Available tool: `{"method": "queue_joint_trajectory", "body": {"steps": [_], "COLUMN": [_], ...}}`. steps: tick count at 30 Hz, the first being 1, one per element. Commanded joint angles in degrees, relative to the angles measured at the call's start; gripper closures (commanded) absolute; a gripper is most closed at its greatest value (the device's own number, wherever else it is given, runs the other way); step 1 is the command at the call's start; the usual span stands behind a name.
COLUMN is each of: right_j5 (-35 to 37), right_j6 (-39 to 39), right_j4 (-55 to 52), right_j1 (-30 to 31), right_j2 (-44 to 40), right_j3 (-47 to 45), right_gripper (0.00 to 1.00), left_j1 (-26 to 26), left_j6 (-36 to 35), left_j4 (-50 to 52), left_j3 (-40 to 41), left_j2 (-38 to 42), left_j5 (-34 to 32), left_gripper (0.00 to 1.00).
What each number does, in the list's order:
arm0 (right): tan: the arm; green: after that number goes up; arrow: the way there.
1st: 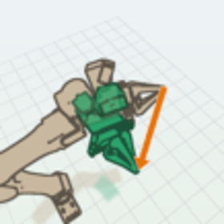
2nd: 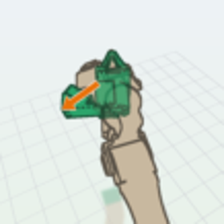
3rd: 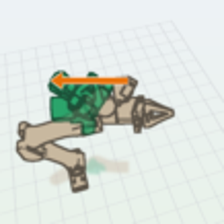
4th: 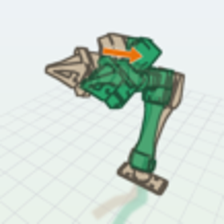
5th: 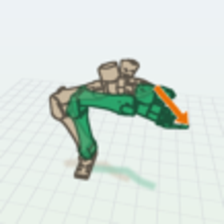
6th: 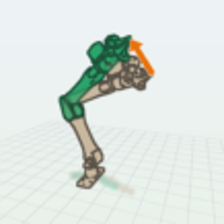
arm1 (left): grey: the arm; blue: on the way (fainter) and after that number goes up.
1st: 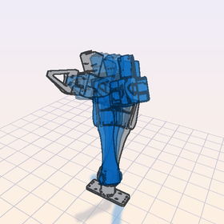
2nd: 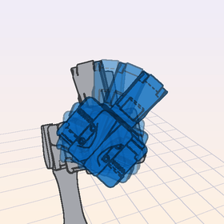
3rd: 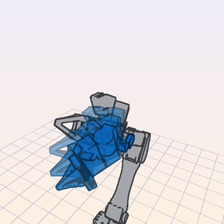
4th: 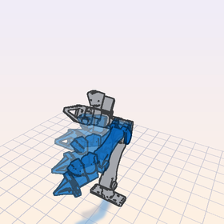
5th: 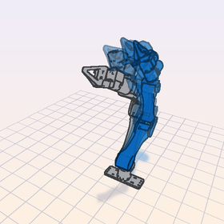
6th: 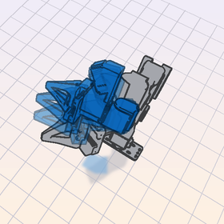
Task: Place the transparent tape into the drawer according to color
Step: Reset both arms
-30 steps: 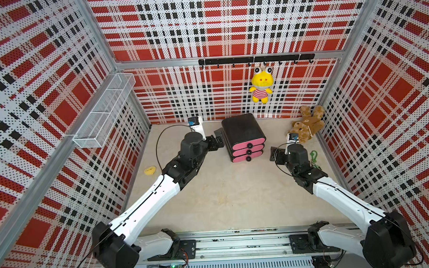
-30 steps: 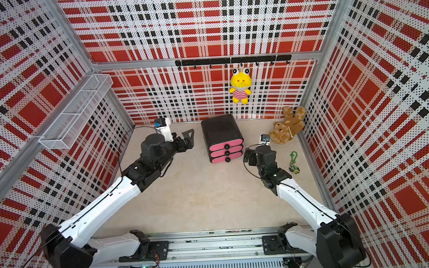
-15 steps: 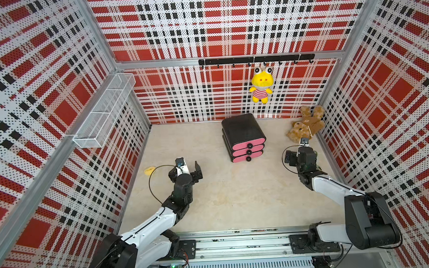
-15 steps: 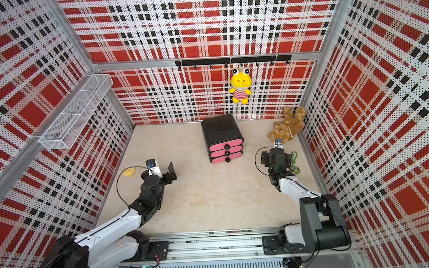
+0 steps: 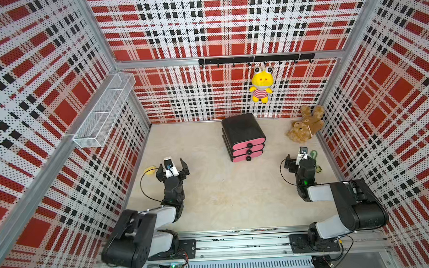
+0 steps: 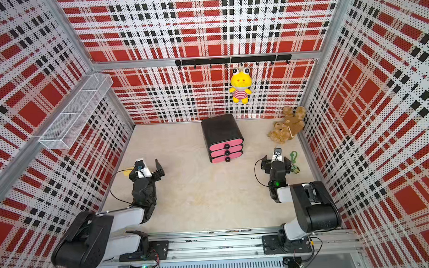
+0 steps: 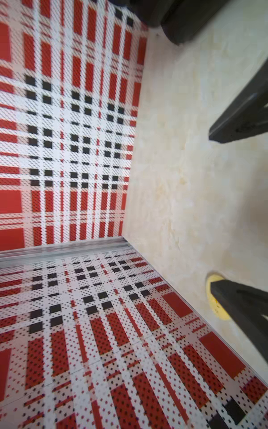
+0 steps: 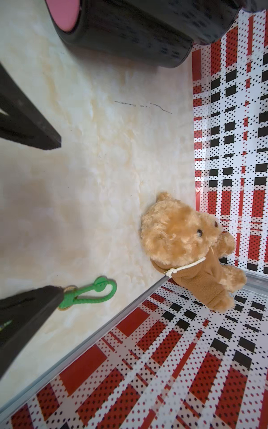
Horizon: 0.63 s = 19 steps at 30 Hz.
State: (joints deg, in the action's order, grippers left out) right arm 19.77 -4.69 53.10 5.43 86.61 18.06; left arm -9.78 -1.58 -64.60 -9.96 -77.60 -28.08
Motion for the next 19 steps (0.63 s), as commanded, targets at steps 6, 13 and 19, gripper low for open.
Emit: {"method": "queue_joint_trajectory", "body": {"steps": [6,13,19], "right_j5": [-0.6,-1.0,-1.0], "right_j6": [0.6,0.6,0.5], "right_j4": [10.8,10.3,10.5], "right_j1": [-0.4,-0.4,-0.4], "right_j2": [2.0,1.9,1.9], "right_j3": [-1.6,-1.5,-1.6], "right_gripper": [0.0,0.0,0.0], "left_j1": [4.7,4.5,4.5], "left_j6": [1.2,0.7,1.0], "left_j4": [-20.3,-18.8,-18.6], "left_j3": [0.7,0.2,-0.1], "left_j2": [-12.4,-12.2,-12.4], "left_j5": [8.3,7.9,7.7], "left_gripper": [0.0,0.01,0.01]}}
